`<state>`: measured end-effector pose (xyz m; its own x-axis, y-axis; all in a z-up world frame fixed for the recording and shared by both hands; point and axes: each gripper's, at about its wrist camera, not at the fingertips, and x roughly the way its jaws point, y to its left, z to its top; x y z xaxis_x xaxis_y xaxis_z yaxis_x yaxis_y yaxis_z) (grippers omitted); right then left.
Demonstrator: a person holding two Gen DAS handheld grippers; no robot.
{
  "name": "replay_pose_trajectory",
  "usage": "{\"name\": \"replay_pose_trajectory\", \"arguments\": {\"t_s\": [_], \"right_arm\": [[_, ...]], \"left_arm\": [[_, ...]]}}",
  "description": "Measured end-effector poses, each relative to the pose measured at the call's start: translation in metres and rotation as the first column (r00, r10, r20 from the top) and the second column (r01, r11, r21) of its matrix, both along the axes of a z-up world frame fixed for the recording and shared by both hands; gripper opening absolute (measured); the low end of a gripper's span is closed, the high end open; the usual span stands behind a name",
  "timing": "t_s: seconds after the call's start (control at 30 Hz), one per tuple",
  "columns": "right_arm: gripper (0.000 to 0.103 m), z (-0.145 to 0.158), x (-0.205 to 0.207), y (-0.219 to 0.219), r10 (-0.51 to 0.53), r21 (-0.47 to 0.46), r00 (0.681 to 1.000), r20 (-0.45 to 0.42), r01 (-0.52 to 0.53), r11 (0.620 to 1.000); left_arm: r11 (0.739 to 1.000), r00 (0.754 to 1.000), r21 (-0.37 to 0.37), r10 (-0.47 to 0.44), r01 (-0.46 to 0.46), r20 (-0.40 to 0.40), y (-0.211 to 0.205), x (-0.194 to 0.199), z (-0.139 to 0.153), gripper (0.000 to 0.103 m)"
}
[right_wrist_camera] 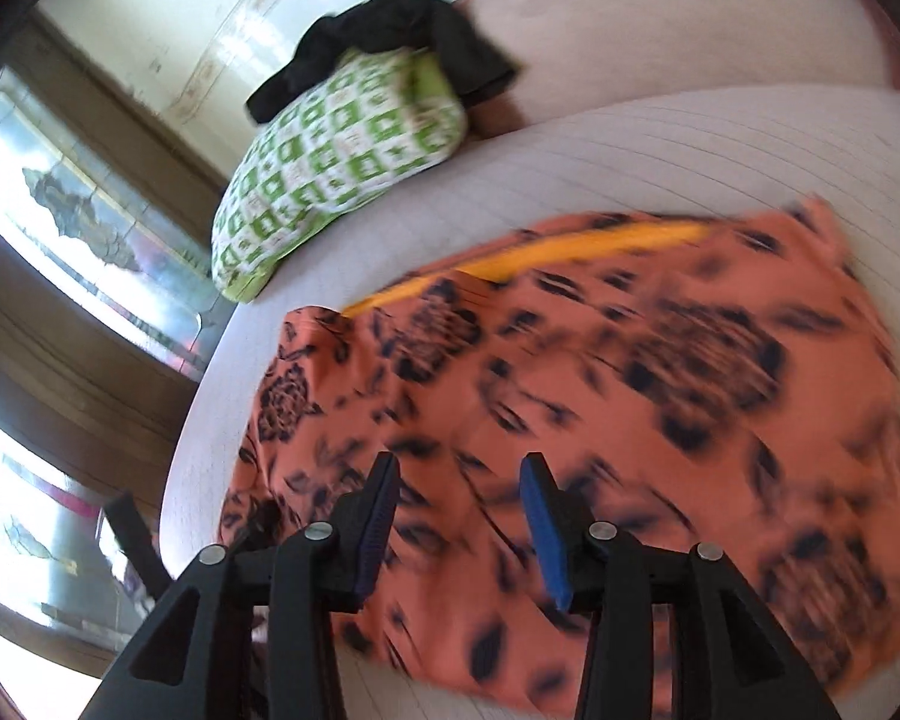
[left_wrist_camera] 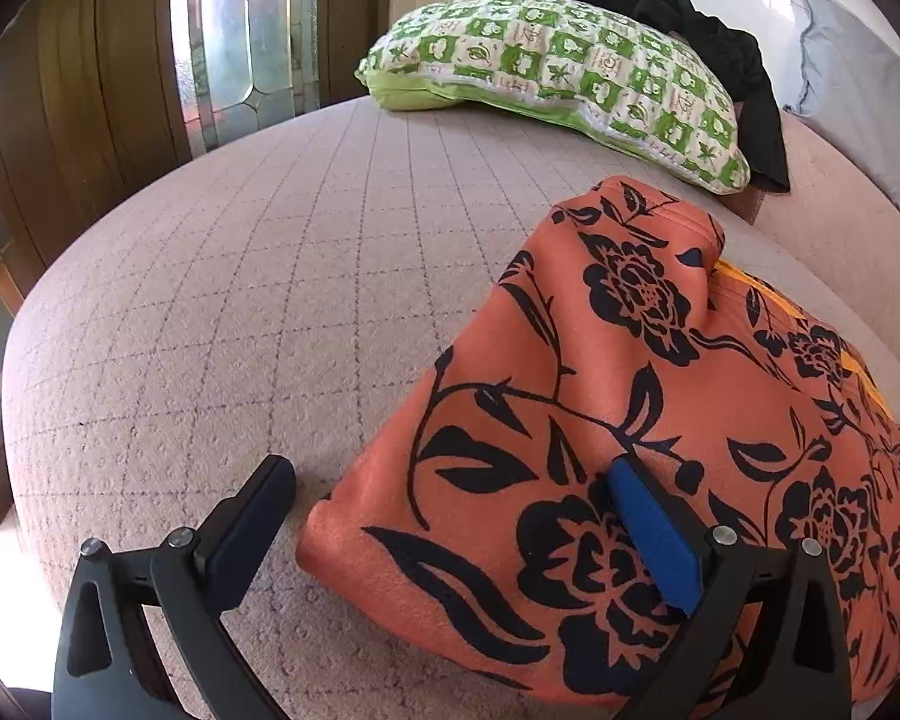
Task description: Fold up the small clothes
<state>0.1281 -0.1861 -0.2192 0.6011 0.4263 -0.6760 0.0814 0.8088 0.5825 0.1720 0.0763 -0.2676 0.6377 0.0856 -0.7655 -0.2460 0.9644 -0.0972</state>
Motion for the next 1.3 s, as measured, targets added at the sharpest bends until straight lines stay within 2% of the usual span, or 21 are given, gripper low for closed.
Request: {"name": "replay_pose_trajectory", "arguments": {"t_s": [0.1, 0.2, 0.3, 0.4, 0.47, 0.57, 0.7, 0.8, 0.87, 0.9, 0.93, 0.97, 1.03, 1.2, 1.3], "right_arm": [[0.053, -0.016, -0.021, -0.017, -0.055, 0.041, 0.998, -0.015, 0.056, 0.998], [0.053, -0.049, -0.028, -0.026, -0.081, 0.083, 0.994, -0.076, 0.088, 0.993], [0.054, -0.045, -0.027, -0.030, -0.082, 0.108, 0.995, -0.054, 0.088, 0.990], [0.054, -0.038, -0.028, -0.030, -0.065, 0.150, 0.998, -0.017, 0.067, 0.986], [0.054, -0.036, -0.026, -0.026, -0.045, 0.150, 0.999, -0.015, 0.046, 0.988], [0.054, -0.034, -0.022, -0.017, -0.017, 0.124, 1.000, -0.021, 0.019, 0.992], [0.054, -0.038, -0.023, -0.015, 0.000, 0.133, 0.999, -0.053, 0.007, 0.991], [0.054, -0.044, -0.023, -0.018, 0.001, 0.154, 0.997, -0.078, 0.011, 0.988], [0.054, -0.044, -0.022, -0.019, 0.002, 0.160, 0.997, -0.080, 0.011, 0.987], [0.054, -0.043, -0.021, -0.019, 0.003, 0.161, 0.997, -0.079, 0.010, 0.987], [0.054, -0.043, -0.021, -0.019, 0.005, 0.162, 0.997, -0.080, 0.008, 0.987], [0.054, -0.044, -0.021, -0.019, 0.007, 0.162, 0.997, -0.081, 0.007, 0.987], [0.054, -0.044, -0.021, -0.020, 0.011, 0.164, 0.997, -0.079, 0.002, 0.986], [0.054, -0.043, -0.025, -0.033, -0.012, 0.163, 0.998, -0.069, 0.023, 0.986], [0.054, -0.042, -0.030, -0.055, -0.080, 0.202, 0.995, -0.064, 0.091, 0.975]], "left_arm": [[0.996, 0.997, -0.054, -0.067, 0.065, -0.030, 0.009, -0.006, 0.004, 0.103], [0.988, 0.999, -0.149, -0.045, 0.042, -0.020, 0.028, -0.027, 0.011, 0.103], [0.962, 0.999, -0.274, -0.016, 0.007, -0.031, 0.046, -0.052, 0.014, 0.103], [0.938, 0.999, -0.346, -0.002, -0.010, -0.034, 0.049, -0.072, 0.014, 0.103], [0.912, 0.998, -0.410, -0.032, 0.009, -0.050, 0.043, -0.072, 0.012, 0.103], [0.886, 0.997, -0.464, -0.036, 0.000, -0.068, 0.035, -0.058, 0.008, 0.103], [0.880, 1.000, -0.476, 0.002, -0.013, -0.024, 0.031, -0.038, 0.005, 0.101], [0.856, 1.000, -0.517, 0.009, -0.012, -0.009, 0.032, -0.024, 0.003, 0.084], [0.859, 0.999, -0.511, 0.030, -0.034, -0.016, 0.033, -0.014, 0.000, 0.058], [0.855, 0.999, -0.517, 0.037, -0.038, -0.013, 0.034, -0.009, -0.003, 0.050], [0.851, 0.999, -0.524, 0.036, -0.042, -0.020, 0.036, -0.006, -0.006, 0.035], [0.845, 0.999, -0.533, 0.036, -0.043, -0.024, 0.038, -0.004, -0.009, 0.029], [0.839, 1.000, -0.544, 0.023, -0.026, -0.011, 0.039, -0.003, -0.009, 0.020], [0.901, 0.998, -0.429, -0.050, 0.065, 0.045, 0.017, -0.002, 0.022, 0.016], [0.921, 0.986, -0.356, -0.121, 0.155, 0.117, -0.004, -0.004, 0.054, 0.015]]}}
